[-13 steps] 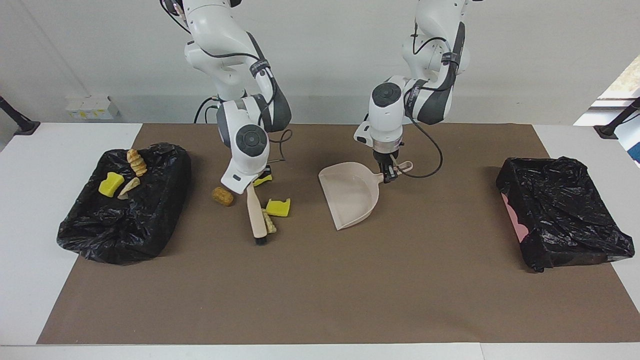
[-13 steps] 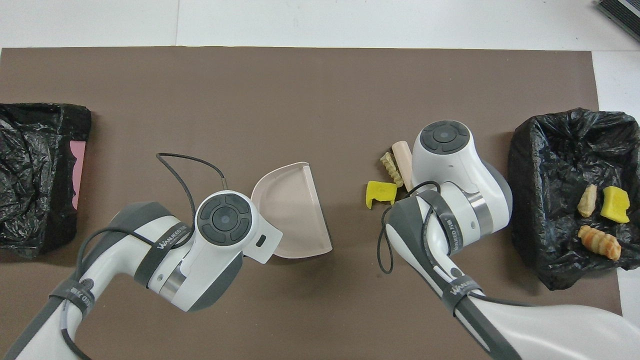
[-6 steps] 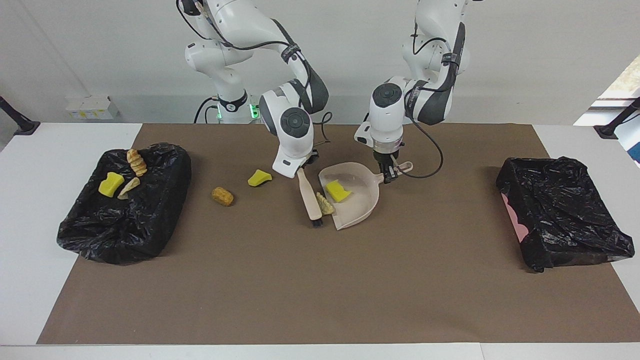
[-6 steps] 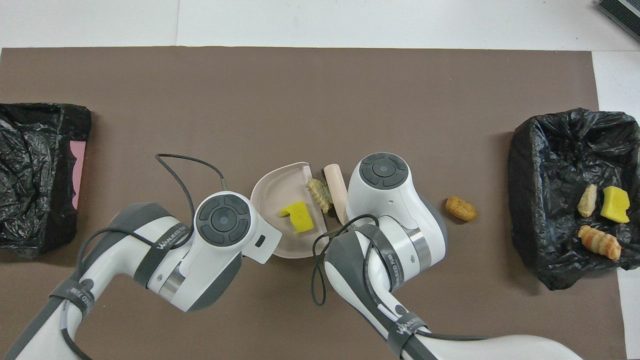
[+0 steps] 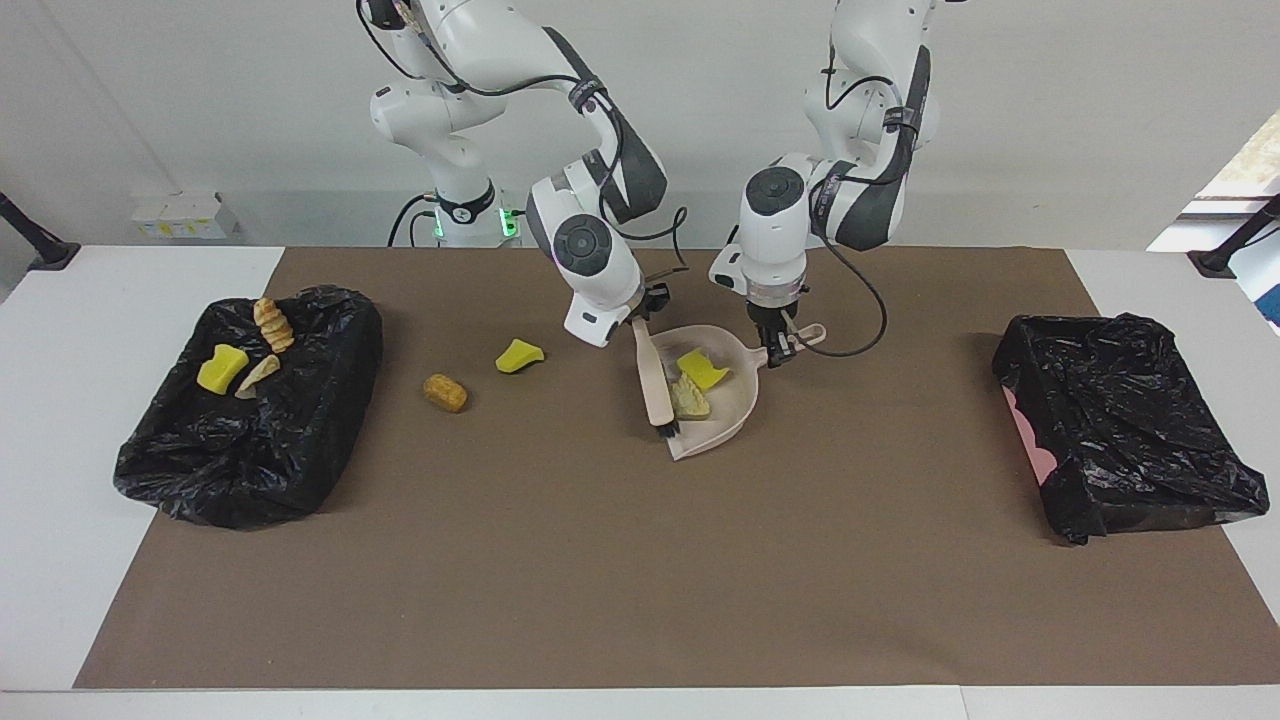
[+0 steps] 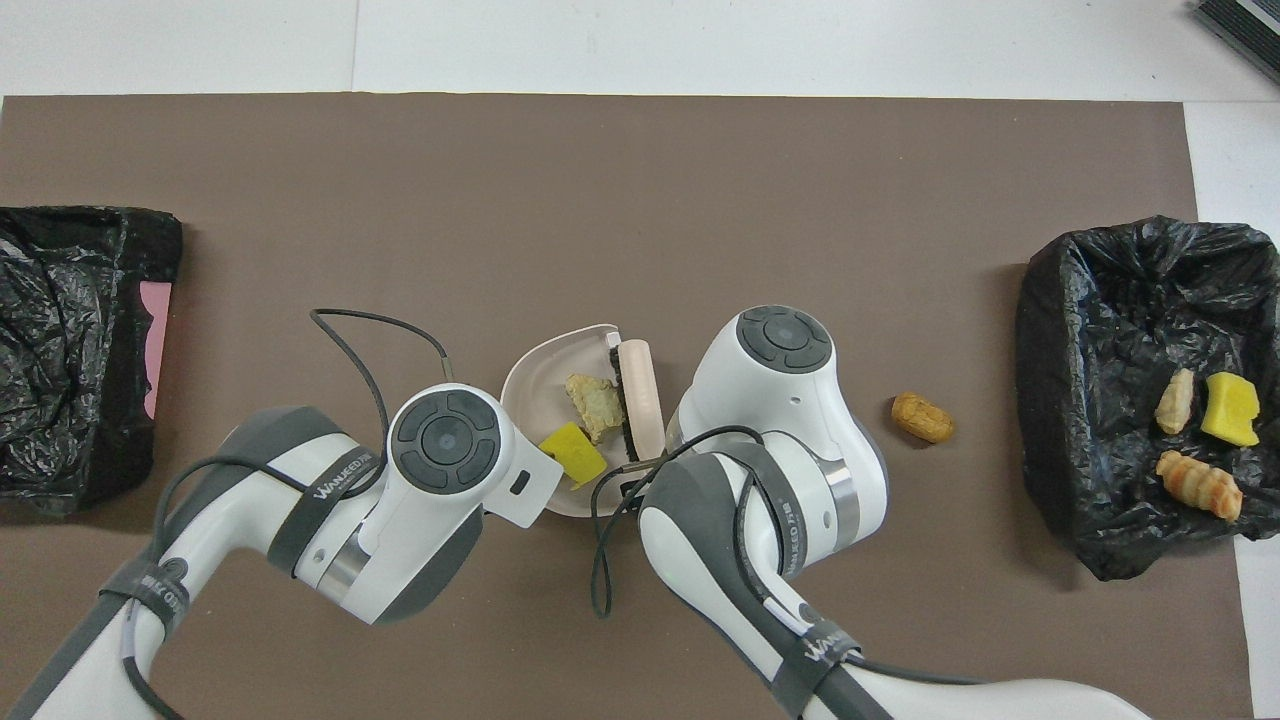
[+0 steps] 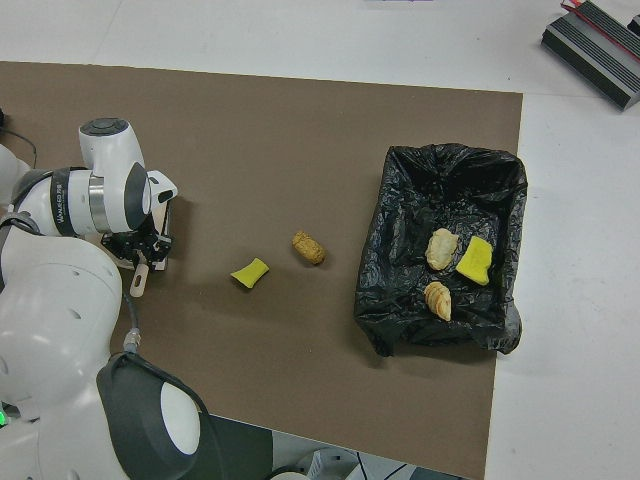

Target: Sweep and dump trash in bin

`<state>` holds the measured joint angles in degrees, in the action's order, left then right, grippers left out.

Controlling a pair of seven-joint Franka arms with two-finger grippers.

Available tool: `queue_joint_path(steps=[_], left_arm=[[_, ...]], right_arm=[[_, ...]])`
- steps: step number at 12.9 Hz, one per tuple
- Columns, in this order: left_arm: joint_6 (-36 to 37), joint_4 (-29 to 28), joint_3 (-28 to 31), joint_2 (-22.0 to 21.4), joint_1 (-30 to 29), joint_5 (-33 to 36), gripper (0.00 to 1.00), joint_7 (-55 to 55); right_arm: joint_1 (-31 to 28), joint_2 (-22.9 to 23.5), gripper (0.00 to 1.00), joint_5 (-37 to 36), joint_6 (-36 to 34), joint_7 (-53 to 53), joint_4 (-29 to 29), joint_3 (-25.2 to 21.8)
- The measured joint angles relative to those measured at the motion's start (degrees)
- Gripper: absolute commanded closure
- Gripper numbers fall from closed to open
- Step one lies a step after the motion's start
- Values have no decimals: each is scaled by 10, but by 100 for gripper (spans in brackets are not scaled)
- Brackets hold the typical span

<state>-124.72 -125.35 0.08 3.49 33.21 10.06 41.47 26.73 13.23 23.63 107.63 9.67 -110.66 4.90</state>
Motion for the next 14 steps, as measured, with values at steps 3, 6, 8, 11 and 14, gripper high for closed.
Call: queue_joint_path(steps=[3,6,8,11,14], left_arm=[[-2,-1,0,-1,0,0,100,0],[-3,-2,0,-1,0,0,100,0],[-3,-2,0,-1,0,0,100,0],[-3,-3,-3,-3,3,0,100,-12],[-3,-4,-6,-4,12,0,100,-29]], right_arm=[[-35,-36,100,-10,-58,0,1,-5],[-102,-62,100,-101,-119,0,3,-7],[-130,-71,100,-154,-155,20,3,-9],[-166,-74,100,-232,-189,67,-4,-9],[-228,-90,100,-286,-192,69,-46,-10]])
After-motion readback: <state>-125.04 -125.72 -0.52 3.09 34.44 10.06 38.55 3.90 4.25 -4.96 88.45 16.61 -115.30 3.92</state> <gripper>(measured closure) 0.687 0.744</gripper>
